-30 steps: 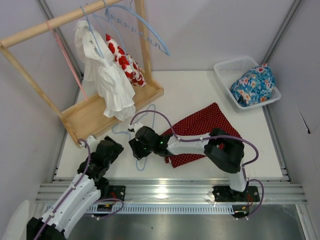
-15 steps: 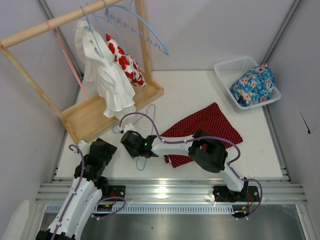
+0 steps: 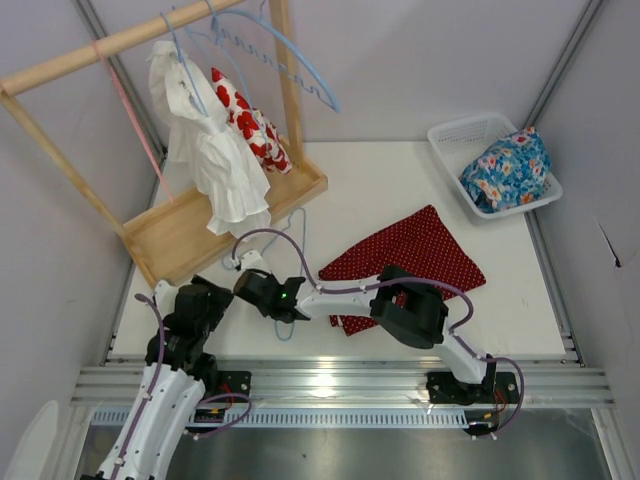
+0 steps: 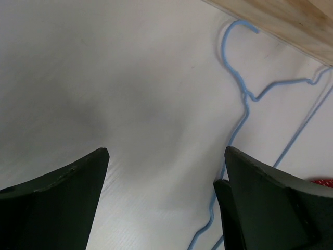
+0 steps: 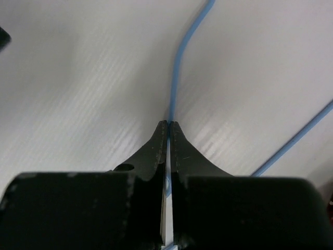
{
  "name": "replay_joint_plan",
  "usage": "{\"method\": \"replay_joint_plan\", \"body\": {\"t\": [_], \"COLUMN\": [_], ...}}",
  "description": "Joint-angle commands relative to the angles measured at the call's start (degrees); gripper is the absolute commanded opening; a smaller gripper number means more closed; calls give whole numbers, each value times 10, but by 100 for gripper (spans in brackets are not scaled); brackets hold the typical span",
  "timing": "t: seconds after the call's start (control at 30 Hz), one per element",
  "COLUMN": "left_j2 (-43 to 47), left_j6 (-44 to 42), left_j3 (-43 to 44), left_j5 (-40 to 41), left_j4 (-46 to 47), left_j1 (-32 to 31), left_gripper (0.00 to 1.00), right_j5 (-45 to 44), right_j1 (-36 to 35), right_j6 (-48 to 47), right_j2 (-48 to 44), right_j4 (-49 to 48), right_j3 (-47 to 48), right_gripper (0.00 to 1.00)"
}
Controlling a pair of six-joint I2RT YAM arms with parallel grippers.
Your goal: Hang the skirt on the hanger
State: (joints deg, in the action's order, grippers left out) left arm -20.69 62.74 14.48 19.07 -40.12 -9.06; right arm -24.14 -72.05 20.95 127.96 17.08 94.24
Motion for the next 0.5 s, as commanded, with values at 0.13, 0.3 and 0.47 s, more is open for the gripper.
{"method": "replay_joint_plan", "body": {"t": [0.13, 0.3, 0.47], "left_j2": [44, 53, 27], "left_j6": [-63, -68, -84], "left_j3": [-12, -63, -80], "left_j5": [-121, -238, -301], "left_j4": [92, 242, 289], "left_j1": [7, 7, 7], "left_gripper": [99, 95, 93], "right_j5": [82, 147, 185], "right_j1": [24, 39, 53], "right_j6": [50, 66, 70], "right_j2": [-140, -186, -219], "right_j4": [-105, -192, -259], "right_j3": [-222, -291, -337], "right_gripper": [0, 0, 0]}}
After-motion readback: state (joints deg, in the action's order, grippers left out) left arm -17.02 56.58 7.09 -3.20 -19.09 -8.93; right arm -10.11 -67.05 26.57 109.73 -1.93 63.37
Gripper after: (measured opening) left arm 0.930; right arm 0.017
